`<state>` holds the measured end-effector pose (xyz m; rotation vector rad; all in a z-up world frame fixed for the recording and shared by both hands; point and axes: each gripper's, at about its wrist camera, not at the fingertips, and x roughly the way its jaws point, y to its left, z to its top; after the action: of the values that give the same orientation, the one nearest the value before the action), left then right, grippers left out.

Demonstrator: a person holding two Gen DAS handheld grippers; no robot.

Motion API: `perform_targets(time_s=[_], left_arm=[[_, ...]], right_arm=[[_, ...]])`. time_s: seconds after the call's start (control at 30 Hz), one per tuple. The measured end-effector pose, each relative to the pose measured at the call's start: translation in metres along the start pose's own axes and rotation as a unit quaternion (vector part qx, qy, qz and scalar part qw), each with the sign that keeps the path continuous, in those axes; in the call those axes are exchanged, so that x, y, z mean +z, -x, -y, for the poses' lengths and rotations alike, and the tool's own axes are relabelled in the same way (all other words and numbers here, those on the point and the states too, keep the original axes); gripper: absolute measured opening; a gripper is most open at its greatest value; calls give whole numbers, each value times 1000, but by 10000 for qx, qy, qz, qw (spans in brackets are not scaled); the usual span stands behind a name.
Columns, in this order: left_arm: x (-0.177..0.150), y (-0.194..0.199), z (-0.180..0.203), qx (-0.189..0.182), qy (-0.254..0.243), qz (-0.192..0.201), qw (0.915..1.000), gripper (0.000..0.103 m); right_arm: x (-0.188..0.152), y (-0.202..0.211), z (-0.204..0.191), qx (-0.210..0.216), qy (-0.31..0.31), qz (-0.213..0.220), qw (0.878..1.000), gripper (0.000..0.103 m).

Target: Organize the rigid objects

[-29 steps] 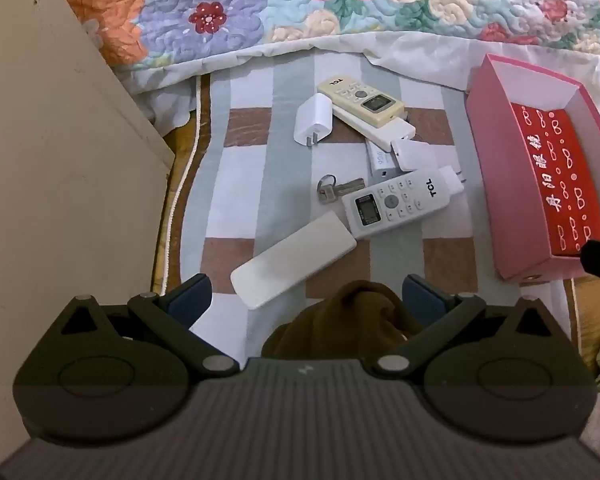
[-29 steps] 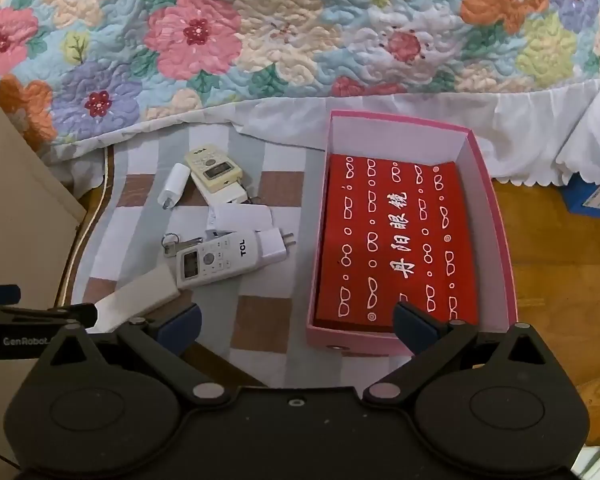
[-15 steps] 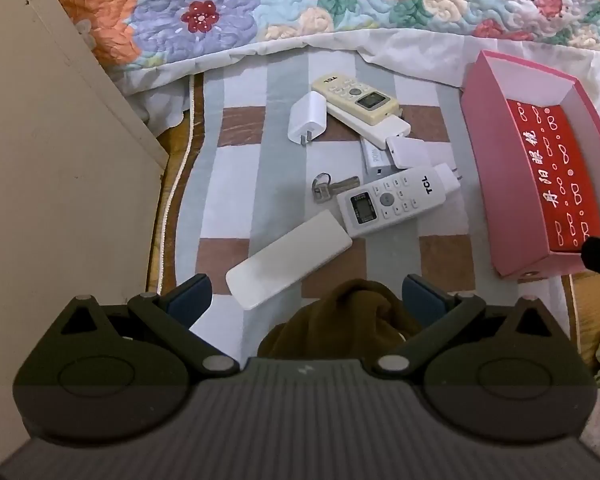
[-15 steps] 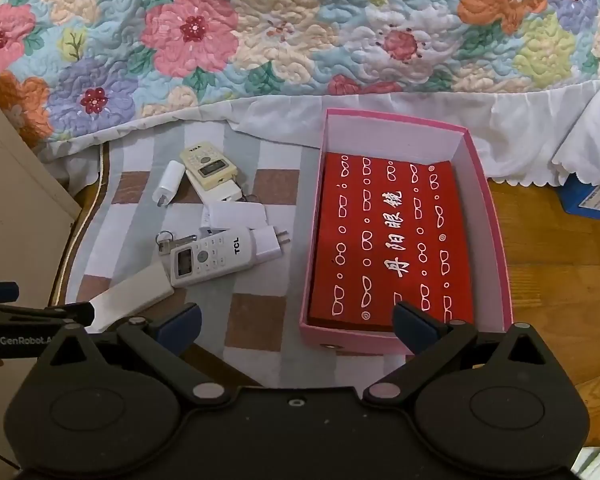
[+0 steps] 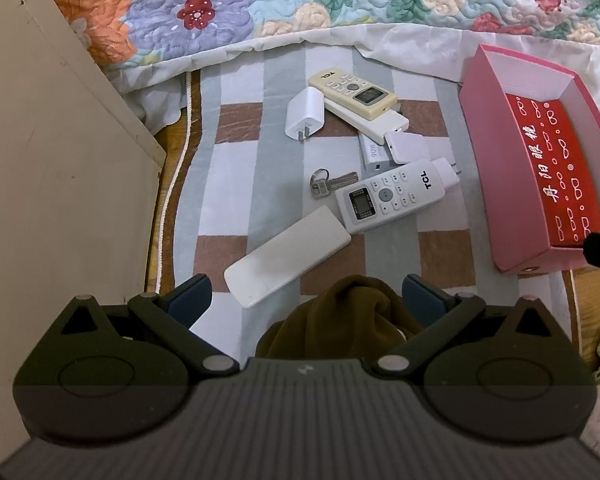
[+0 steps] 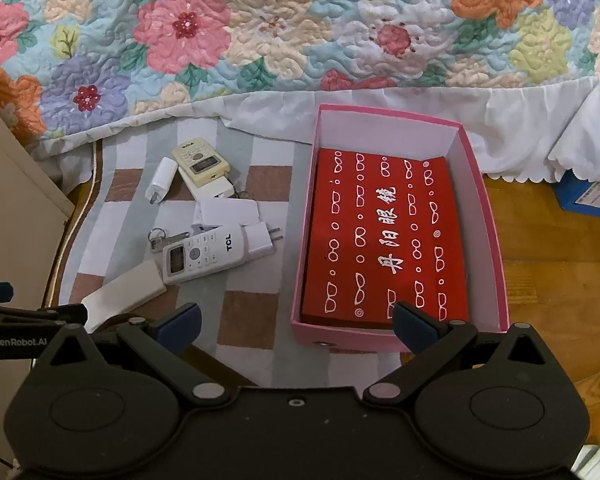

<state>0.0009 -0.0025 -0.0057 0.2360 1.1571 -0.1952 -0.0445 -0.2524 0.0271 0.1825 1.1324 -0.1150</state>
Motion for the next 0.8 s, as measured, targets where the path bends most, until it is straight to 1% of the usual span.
perform_targets(time_s=[0.2,0.43,0.57,0.8], left_arm=[[-1,0,0,18,-6,24,10000,103],[-4,-1,-5,28,58,49,10000,103],[-4,-1,-6,-7,41,31,10000,103],[-6,-1,-6,46,75,30,10000,103]], right_arm=[[0,-1,-1,20,-36,-13,10000,103],[-1,-1,-5,29,68,-16,10000,103],[-2,-5,-7,-39,109,-69,9999,103],[-2,-4,-9,-65,185,-85,9998,103]])
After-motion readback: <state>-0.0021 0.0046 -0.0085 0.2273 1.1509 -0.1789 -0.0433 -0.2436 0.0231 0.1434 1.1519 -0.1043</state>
